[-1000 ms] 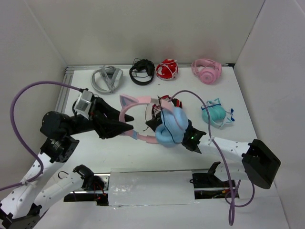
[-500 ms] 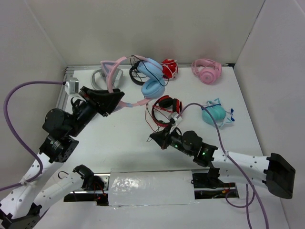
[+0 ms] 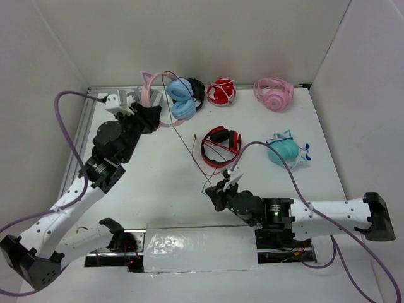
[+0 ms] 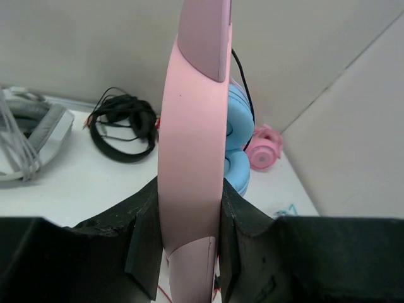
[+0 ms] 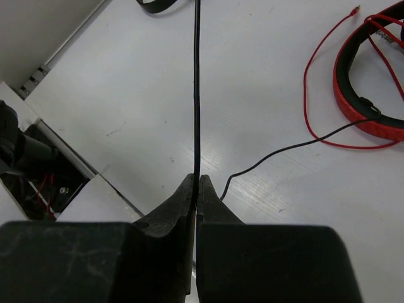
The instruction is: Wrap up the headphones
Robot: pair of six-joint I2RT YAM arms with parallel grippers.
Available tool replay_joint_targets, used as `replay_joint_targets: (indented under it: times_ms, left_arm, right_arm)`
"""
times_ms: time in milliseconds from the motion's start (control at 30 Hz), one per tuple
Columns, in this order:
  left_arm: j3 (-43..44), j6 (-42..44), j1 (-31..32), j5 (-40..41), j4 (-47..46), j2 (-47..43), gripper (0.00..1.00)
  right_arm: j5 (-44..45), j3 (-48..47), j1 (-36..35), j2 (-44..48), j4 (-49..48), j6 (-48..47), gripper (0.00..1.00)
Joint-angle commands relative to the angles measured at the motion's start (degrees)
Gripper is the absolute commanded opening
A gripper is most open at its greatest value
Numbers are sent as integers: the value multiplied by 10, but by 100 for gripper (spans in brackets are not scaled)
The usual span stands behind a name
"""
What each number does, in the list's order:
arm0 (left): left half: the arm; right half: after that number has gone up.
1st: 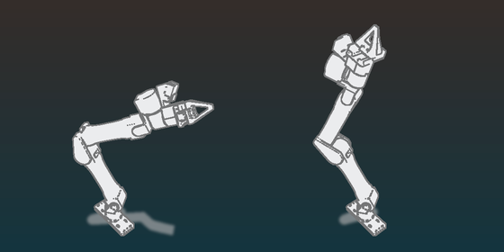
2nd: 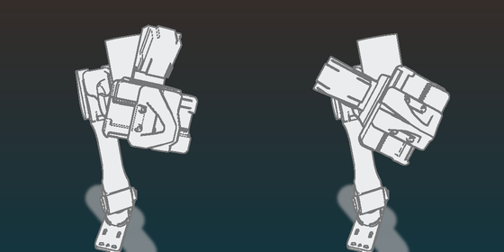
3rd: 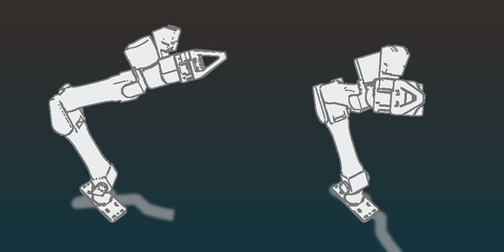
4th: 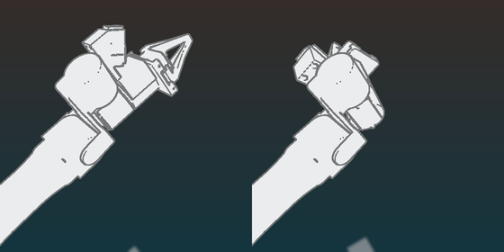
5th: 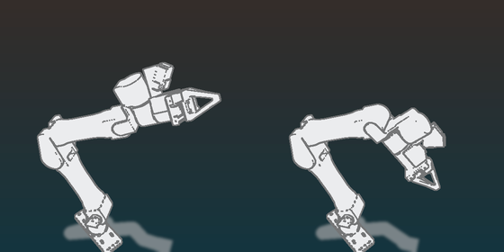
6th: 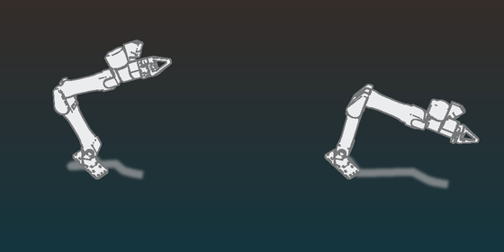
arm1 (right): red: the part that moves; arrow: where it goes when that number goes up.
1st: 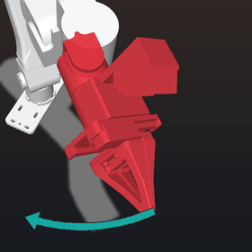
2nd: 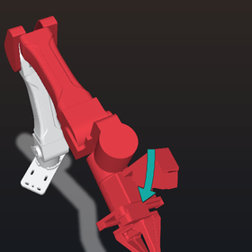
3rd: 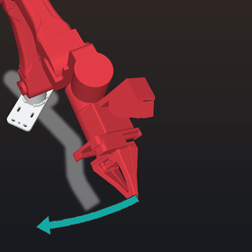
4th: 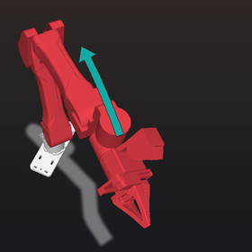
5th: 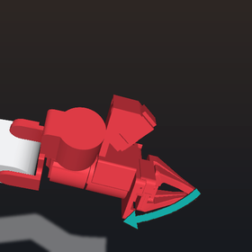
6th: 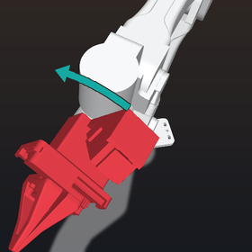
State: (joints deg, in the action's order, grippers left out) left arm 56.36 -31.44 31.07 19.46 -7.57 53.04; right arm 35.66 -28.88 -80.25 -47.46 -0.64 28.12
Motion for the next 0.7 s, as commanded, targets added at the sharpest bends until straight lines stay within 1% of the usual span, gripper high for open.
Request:
replay_joint_targets:
  times_ms: [0, 100, 200, 267, 333, 367, 433, 467, 500, 567, 600, 667]
  left_arm:
    - [38, 17, -26, 71, -106, 15, 0]
    - [29, 44, -32, 77, -127, 32, 0]
    - [22, 64, -36, 63, -118, 37, 0]
    - [14, 89, -37, -1, -108, 24, 0]
    - [12, 99, -36, -56, -84, 18, 0]
    - [14, 100, -36, -93, -46, 16, 0]
    - [21, 105, -36, -124, -5, 16, 0]
    - [18, 112, -36, -157, 24, 14, 0]
    - [9, 109, -36, -166, 38, 10, 0]
    - [-13, 109, -36, -189, 48, -7, 0]
    - [-33, 106, -36, -215, 58, -15, 0]
    - [-46, 124, -36, -259, 68, -34, 0]
  right_arm:
    - [108, -46, -45, -13, 104, 36, 0]
    - [159, -74, -76, -10, 142, 43, 0]
    - [181, -91, -87, 4, 172, 38, 0]
    - [202, -100, -87, 10, 173, 13, 0]
    - [248, -113, -87, 6, 173, -10, 0]
    - [266, -121, -87, 4, 173, -32, 0]
    - [299, -139, -79, 2, 155, -74, 0]
    - [303, -149, -67, 3, 147, -114, 0]
    - [298, -152, -54, 4, 138, -139, 0]
    - [259, -157, -25, 11, 108, -182, 0]
    - [241, -157, 4, 21, 94, -226, 0]
    - [187, -159, 29, 31, 62, -261, 0]
